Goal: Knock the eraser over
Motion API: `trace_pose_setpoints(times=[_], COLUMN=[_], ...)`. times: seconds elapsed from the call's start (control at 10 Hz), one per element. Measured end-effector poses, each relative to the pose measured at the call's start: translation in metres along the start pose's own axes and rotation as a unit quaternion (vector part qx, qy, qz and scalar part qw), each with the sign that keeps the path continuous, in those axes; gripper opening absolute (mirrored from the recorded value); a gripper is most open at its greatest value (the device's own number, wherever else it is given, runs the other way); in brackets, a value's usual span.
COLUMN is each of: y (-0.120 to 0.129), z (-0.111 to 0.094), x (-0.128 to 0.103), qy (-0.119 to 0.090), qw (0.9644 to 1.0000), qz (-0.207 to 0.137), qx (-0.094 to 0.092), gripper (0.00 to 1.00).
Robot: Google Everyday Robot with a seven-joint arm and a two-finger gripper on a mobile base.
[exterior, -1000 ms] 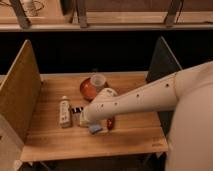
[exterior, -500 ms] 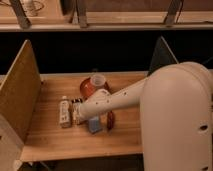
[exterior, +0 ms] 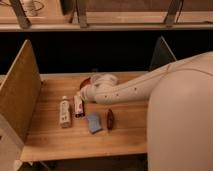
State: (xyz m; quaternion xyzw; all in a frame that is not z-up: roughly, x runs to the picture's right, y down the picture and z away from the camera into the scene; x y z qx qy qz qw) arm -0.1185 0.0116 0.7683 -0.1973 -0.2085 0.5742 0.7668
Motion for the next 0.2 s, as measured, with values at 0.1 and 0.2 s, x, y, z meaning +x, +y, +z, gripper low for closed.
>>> trace_pose_setpoints(times=[0.1, 0.2], y=[-0.022, -0.053], z=[-0.027, -0.061], x=[-0.017, -0.026], qy=[-0.014, -0.021], qw=[0.9994, 0.9968], qz=[-0.011, -0.009], qx=[0.031, 0.077], gripper=[0.00, 0.00])
